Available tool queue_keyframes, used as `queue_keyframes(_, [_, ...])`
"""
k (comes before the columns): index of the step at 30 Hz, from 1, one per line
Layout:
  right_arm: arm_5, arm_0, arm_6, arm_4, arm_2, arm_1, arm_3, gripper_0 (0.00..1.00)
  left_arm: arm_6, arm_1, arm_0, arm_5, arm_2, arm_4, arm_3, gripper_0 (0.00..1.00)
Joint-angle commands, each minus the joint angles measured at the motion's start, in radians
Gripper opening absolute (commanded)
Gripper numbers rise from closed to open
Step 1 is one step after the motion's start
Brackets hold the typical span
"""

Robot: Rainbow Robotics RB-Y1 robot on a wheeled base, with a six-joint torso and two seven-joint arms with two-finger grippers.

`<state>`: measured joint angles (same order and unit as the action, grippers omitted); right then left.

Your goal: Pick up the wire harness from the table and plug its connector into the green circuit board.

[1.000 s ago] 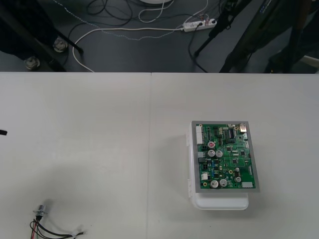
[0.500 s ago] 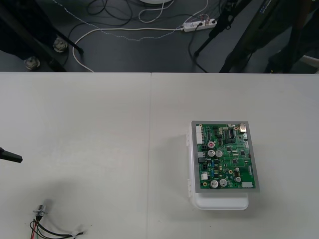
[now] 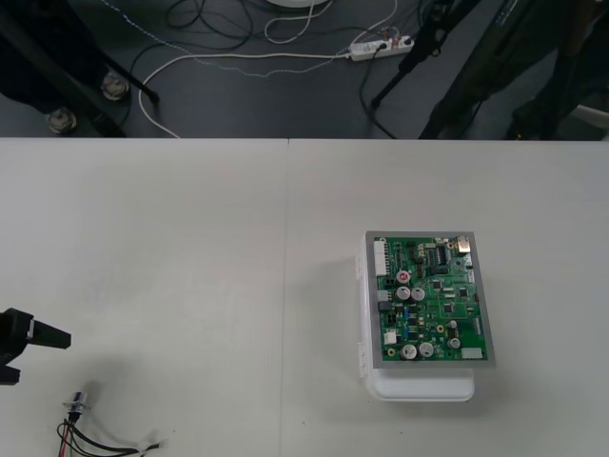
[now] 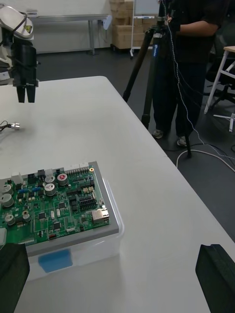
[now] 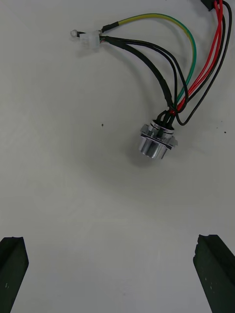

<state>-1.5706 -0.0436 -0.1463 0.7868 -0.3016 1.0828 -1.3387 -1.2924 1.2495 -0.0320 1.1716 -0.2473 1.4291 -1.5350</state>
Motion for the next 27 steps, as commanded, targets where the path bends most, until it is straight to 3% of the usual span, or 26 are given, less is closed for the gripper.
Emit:
queue_keyframes(1, [0.0, 0.011, -0.042, -0.021, 0.029, 0.005, -0.031, 1.0, -0.11, 0.079, -0.019, -0.194, -0.11, 0.013, -0.036, 1.0])
queue_keyframes(12, [0.0, 0.018, -0.036, -0.116, 0.099, 0.005, -0.076, 1.0, -0.182, 0.114, 0.026, -0.357, -0.286, 0.062, -0.079, 1.0])
queue_keyframes(17, [0.0, 0.019, -0.036, -0.162, 0.17, 0.003, -0.094, 1.0, -0.191, 0.153, 0.089, -0.455, -0.428, 0.082, -0.109, 1.0])
queue_keyframes(27, [0.0, 0.018, -0.026, -0.135, 0.174, -0.066, -0.154, 1.0, -0.205, 0.171, 0.244, -0.607, -0.688, 0.11, -0.116, 1.0])
